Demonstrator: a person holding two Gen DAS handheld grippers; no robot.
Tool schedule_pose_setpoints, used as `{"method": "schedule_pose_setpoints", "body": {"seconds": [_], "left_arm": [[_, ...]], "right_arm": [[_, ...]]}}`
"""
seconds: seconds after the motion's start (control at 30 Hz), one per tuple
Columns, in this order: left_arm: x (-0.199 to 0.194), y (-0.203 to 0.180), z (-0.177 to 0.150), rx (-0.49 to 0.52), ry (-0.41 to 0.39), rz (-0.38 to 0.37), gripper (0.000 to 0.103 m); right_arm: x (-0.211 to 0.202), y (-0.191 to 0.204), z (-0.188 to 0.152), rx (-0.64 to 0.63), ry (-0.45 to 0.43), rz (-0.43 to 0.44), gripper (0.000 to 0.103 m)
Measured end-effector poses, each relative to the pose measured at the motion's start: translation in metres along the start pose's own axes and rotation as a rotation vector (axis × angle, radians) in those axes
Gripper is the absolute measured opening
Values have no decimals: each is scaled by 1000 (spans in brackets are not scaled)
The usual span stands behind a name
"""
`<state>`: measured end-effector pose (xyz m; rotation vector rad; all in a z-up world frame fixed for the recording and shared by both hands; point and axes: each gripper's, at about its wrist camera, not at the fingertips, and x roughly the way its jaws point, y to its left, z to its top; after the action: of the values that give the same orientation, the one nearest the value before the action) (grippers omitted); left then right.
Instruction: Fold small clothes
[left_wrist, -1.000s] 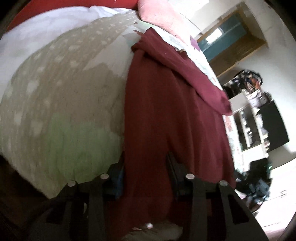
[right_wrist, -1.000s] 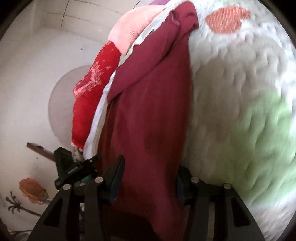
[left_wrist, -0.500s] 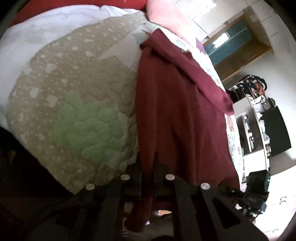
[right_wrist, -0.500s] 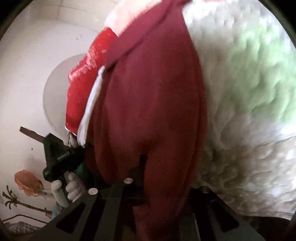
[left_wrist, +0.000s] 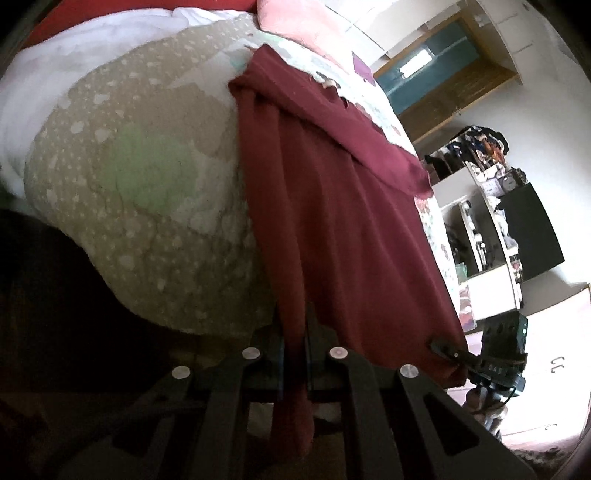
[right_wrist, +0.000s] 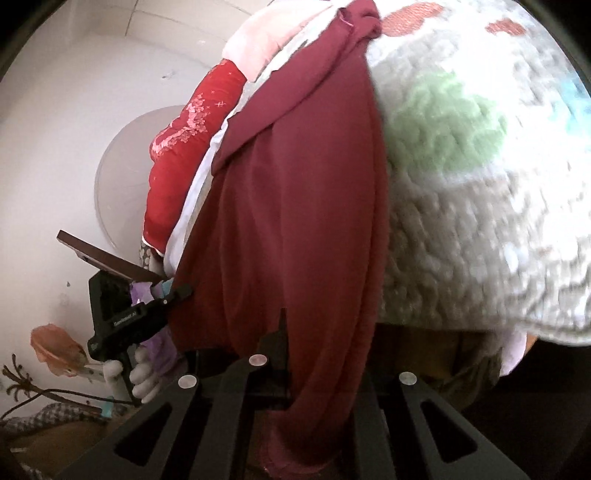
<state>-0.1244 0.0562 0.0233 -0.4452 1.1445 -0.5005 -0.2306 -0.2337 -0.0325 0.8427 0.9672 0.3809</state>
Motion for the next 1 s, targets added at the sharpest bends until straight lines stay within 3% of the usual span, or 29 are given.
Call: {"method": "schedule_pose_setpoints", "body": {"seconds": [0.17,0.3,0.43,0.67,0.8,0.93,1.0], "left_arm": [[-11,-10,44,7,-60,-55,7],[-8,-22,90,2,-103,-73,7],[20,-25,142,-36,-102,-66,7],[88,6,237,-198,-45,-31,7],[111,25,268,-275,-37,-36,8],[116,41,292,-353,-60,-111,10],[116,48,301,-392,-77,-176,15]], "right_arm": [[-10,29,40,-89,-51,4,6],[-4,55,93,-164,-102,-16,6],[6,67,153,-200,-152,-44,6],[53,56,253,-117,-158,-96,6],[76,27,298,-12,-173,-139,8],[89,-10,326,167,-208,-118,9],[91,-23,336,230,-237,-86,15]]}}
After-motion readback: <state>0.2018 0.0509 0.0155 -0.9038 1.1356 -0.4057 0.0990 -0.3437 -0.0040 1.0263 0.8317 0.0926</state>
